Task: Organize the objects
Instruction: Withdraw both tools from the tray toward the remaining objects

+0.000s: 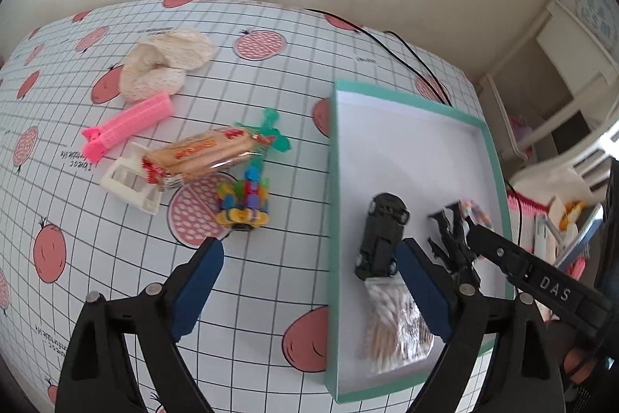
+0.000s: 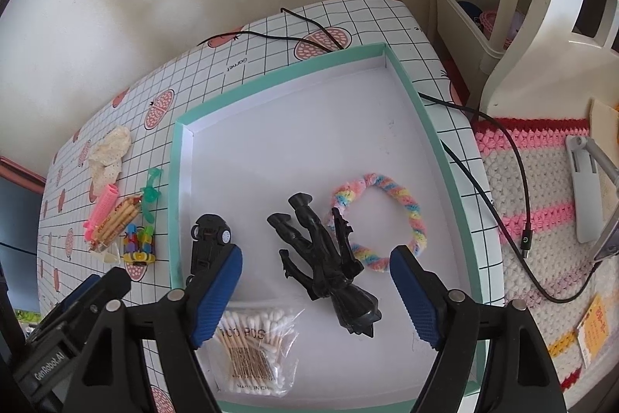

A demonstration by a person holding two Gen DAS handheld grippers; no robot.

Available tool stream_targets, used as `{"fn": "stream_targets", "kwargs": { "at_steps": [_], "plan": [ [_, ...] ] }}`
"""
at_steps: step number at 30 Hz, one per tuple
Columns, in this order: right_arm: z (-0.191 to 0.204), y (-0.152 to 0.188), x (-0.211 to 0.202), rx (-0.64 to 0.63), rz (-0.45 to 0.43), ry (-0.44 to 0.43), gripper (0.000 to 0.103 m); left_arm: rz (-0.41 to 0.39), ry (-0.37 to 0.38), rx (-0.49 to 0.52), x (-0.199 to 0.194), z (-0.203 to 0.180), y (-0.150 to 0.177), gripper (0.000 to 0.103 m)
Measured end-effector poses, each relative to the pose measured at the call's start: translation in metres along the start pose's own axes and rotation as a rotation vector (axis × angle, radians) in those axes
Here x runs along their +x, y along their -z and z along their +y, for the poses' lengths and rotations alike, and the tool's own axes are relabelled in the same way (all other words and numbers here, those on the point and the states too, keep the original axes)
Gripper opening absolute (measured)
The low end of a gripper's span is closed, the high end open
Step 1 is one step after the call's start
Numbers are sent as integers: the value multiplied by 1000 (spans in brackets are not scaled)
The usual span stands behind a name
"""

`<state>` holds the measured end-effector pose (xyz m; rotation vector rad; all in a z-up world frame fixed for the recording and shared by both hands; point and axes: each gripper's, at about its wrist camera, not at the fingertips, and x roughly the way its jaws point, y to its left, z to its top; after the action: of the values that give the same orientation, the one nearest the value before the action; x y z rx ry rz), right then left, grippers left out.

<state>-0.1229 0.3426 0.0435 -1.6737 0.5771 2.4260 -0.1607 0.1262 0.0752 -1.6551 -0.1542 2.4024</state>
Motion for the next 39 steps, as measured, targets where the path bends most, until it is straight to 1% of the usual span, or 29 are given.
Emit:
{"fn": "stream_targets", "kwargs": {
  "at_steps": [2,3,4,17,26,29,32,39],
  "plan": [
    [0,0,0,2,-2,-2,91,-6,1,-13,-1,3,-1,95],
    [0,0,0,3,-5,-4,100,-10,1,-16,-1,4,-2,95],
    [1,0,0,3,-9,-4,102,-13,1,-17,-1,5,-2,95],
    [2,1,0,3,-16,-1,103,-50,-22,-19,-2,6,-6,95],
    [9,2,3,-5,-9,-1,103,-71,-11,-28,-7,13,-11,95],
    [16,0,5,-14,-10,10,103,-82,-7,-46,-12,23,-14,95],
    [26,-2,6,-23,-16,2,103,-96,-16,-75,-17,38,-18,95],
    [64,-2,5,-89,-37,-13,103,-118,-22,-162,-29,81,-25,95]
  ]
}}
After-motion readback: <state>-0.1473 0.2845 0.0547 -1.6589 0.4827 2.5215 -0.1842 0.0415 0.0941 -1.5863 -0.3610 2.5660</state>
